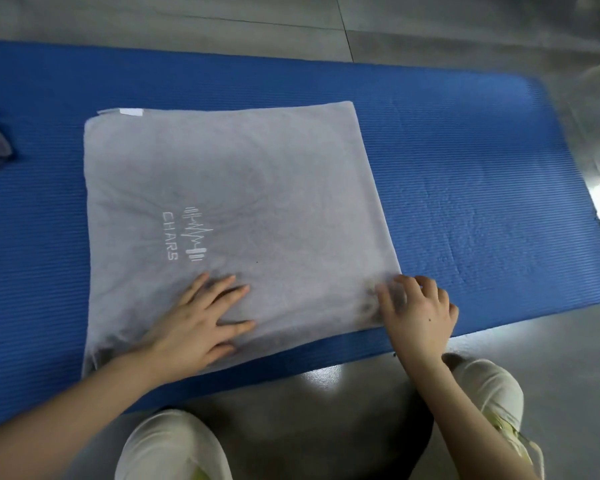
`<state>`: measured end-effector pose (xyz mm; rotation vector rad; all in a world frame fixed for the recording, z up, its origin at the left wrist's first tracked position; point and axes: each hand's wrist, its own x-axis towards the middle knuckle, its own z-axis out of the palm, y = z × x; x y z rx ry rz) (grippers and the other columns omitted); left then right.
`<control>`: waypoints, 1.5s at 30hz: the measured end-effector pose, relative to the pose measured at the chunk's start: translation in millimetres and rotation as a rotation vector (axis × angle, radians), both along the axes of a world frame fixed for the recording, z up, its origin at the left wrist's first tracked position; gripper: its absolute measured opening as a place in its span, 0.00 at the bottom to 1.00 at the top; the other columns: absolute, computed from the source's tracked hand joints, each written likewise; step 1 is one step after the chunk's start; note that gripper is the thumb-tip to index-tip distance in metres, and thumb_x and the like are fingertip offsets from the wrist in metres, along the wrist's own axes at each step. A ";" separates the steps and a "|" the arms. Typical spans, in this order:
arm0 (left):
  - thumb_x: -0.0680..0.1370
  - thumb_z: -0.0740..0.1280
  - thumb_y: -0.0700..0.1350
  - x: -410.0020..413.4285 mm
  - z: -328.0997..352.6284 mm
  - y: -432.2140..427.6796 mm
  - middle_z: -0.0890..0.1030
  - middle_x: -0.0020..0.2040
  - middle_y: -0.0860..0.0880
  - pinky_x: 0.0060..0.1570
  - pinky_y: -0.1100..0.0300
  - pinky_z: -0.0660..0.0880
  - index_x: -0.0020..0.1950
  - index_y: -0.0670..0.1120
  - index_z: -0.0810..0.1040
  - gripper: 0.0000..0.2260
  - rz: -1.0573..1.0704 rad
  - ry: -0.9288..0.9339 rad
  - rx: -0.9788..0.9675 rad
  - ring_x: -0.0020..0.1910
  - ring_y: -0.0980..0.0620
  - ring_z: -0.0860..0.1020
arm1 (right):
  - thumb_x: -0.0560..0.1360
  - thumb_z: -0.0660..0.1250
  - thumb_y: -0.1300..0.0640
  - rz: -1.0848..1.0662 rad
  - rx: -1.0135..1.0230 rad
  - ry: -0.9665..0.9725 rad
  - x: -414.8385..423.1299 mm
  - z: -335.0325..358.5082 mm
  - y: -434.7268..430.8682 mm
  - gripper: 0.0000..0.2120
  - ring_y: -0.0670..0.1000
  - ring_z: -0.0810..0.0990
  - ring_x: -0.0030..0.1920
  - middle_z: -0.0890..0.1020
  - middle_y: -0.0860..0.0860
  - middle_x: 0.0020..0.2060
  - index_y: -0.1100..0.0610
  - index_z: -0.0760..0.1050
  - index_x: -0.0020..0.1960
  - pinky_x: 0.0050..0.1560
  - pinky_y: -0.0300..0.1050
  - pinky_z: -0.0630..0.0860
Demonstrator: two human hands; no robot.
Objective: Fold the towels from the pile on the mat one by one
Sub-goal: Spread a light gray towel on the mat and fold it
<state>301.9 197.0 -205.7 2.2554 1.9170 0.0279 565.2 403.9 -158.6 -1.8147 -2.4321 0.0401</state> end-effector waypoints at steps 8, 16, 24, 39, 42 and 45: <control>0.75 0.49 0.67 -8.6 -5.8 -3.5 0.61 0.74 0.49 0.65 0.35 0.56 0.72 0.59 0.63 0.27 -0.015 0.046 -0.043 0.76 0.46 0.48 | 0.69 0.71 0.54 -0.272 -0.529 0.066 12.1 11.3 26.4 0.12 0.57 0.77 0.46 0.79 0.52 0.39 0.59 0.76 0.49 0.40 0.47 0.68; 0.77 0.56 0.60 -13.9 39.9 -3.1 0.80 0.58 0.46 0.55 0.53 0.72 0.54 0.47 0.82 0.22 0.593 -0.461 0.121 0.58 0.46 0.76 | 0.64 0.65 0.67 -0.001 -0.684 0.569 -75.5 75.5 18.4 0.04 0.50 0.69 0.34 0.72 0.50 0.30 0.64 0.70 0.37 0.35 0.46 0.68; 0.79 0.62 0.41 -53.1 98.4 -19.1 0.83 0.42 0.42 0.39 0.55 0.79 0.48 0.42 0.79 0.07 1.556 -1.452 0.066 0.39 0.47 0.82 | 0.70 0.63 0.67 0.755 -0.889 0.411 -187.6 96.1 -92.2 0.07 0.52 0.76 0.42 0.79 0.53 0.44 0.60 0.74 0.47 0.42 0.43 0.71; 0.75 0.65 0.40 -49.4 57.2 -37.7 0.80 0.34 0.46 0.38 0.52 0.80 0.43 0.45 0.78 0.03 1.544 -0.996 -0.032 0.35 0.45 0.80 | 0.78 0.58 0.55 0.686 -0.405 0.006 -331.0 24.1 -42.0 0.12 0.58 0.77 0.54 0.79 0.57 0.54 0.59 0.73 0.58 0.49 0.46 0.72; 0.75 0.67 0.43 -39.4 52.9 -27.2 0.80 0.40 0.49 0.41 0.56 0.78 0.47 0.46 0.76 0.03 1.475 -0.868 -0.041 0.36 0.50 0.79 | 0.79 0.57 0.53 0.677 -0.251 -0.028 -366.2 10.8 -29.9 0.14 0.58 0.75 0.55 0.76 0.57 0.56 0.59 0.70 0.61 0.46 0.48 0.70; 0.74 0.68 0.46 -31.1 51.1 -22.0 0.80 0.39 0.53 0.41 0.58 0.76 0.46 0.48 0.75 0.04 1.369 -0.737 0.034 0.36 0.56 0.77 | 0.80 0.56 0.50 0.660 -0.170 -0.123 -390.1 3.3 -21.4 0.17 0.59 0.73 0.57 0.74 0.58 0.57 0.60 0.68 0.62 0.50 0.51 0.70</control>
